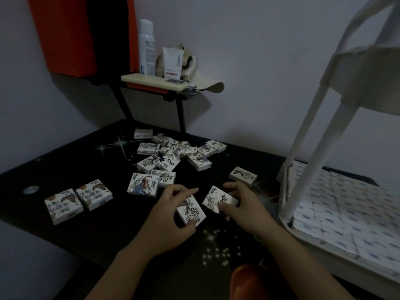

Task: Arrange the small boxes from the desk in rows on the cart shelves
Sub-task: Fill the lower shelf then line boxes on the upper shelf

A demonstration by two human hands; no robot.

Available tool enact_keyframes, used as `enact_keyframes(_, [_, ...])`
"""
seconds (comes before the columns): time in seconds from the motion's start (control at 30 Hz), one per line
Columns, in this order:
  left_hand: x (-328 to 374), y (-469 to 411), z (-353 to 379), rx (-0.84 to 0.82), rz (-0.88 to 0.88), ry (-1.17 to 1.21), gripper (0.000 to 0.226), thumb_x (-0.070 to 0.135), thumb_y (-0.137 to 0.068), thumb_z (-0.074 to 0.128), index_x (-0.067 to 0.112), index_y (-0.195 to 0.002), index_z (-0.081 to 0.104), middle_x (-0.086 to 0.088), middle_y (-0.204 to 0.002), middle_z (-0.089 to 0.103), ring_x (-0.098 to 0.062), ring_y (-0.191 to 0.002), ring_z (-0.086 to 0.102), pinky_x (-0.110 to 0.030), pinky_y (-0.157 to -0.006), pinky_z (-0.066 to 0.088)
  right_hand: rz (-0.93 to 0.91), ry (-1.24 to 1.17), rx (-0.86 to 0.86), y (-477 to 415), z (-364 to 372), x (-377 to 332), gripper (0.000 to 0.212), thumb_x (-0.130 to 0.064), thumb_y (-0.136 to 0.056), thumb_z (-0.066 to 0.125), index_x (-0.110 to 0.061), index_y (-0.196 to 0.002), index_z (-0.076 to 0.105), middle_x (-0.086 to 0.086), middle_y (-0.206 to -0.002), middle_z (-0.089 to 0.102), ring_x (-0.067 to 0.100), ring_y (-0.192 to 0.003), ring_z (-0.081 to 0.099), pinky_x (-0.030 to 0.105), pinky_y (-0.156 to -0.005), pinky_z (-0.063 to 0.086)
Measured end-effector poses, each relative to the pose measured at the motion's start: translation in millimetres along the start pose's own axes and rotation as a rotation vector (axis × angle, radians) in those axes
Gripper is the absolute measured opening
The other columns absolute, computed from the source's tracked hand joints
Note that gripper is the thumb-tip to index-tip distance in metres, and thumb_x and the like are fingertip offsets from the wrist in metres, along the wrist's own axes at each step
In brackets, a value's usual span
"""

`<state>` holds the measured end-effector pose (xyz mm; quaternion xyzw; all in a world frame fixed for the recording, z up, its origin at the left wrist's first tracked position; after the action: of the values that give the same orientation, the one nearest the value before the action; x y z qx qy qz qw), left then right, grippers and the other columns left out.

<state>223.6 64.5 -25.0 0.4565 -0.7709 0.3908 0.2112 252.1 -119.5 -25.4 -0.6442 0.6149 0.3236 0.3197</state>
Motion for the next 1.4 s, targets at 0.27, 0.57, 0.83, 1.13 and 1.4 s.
enact_keyframes(0.27, [-10.2,-2.4,-10.5,0.069,-0.125,0.067,0.046,0.017,-0.078,0.077,0.036,-0.117,0.059,0.019,-0.122,0.047,0.014,-0.113,0.045,0.003,-0.085,0.033,-0.039,-0.205,-0.082,35.9,-11.2,-17.4,0.031,-0.016,-0.091,0.065,-0.032,-0.116,0.057,-0.009,-0.106,0.069,0.000,-0.090,0.067,0.019,-0.076,0.056])
enact_keyframes(0.57, [17.7,3.0,-6.3,0.029,-0.297,0.327,0.029,0.007,-0.084,0.071,0.027,-0.103,0.064,0.004,-0.099,0.069,-0.003,-0.082,0.067,-0.011,-0.068,0.051,-0.123,-0.151,-0.058,72.2,-49.5,-45.6,0.043,-0.007,-0.089,0.065,-0.037,-0.120,0.058,-0.015,-0.110,0.067,-0.002,-0.099,0.065,0.016,-0.079,0.054])
enact_keyframes(0.83, [153.4,-17.8,-37.1,-0.002,-0.107,0.576,0.052,0.002,-0.075,0.078,0.026,-0.119,0.063,0.004,-0.113,0.065,-0.005,-0.093,0.070,-0.019,-0.070,0.056,-0.395,-0.172,0.231,142.4,-156.4,-123.2,0.029,-0.018,-0.094,0.059,-0.035,-0.116,0.064,-0.010,-0.095,0.072,0.018,-0.070,0.070,0.034,-0.060,0.058])
enact_keyframes(1.13, [316.2,-50.5,-47.3,-0.159,0.175,0.608,0.042,0.010,-0.069,0.076,0.023,-0.108,0.071,0.003,-0.093,0.074,-0.012,-0.080,0.072,-0.021,-0.064,0.056,-0.579,-0.080,0.630,226.8,-301.2,-173.1,0.040,-0.040,-0.070,0.064,-0.026,-0.106,0.054,-0.002,-0.087,0.072,0.010,-0.063,0.064,0.017,-0.047,0.047])
enact_keyframes(1.4, [455.7,-123.4,-37.9,-0.174,0.468,0.395,0.011,0.020,-0.081,0.074,0.025,-0.091,0.075,0.007,-0.082,0.076,-0.005,-0.075,0.071,-0.016,-0.064,0.053,-0.455,0.405,0.900,247.9,-428.7,-192.2,0.034,-0.038,-0.086,0.063,-0.030,-0.119,0.062,-0.009,-0.090,0.067,0.011,-0.074,0.063,0.029,-0.062,0.049])
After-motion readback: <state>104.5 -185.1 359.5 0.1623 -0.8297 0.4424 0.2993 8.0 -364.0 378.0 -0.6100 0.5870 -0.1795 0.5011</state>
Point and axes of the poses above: each hand's wrist, its own y-axis away from the middle knuckle, its own z-axis out of the palm, x = y × z, the point moved 10 cm from there along -y, towards the middle knuckle
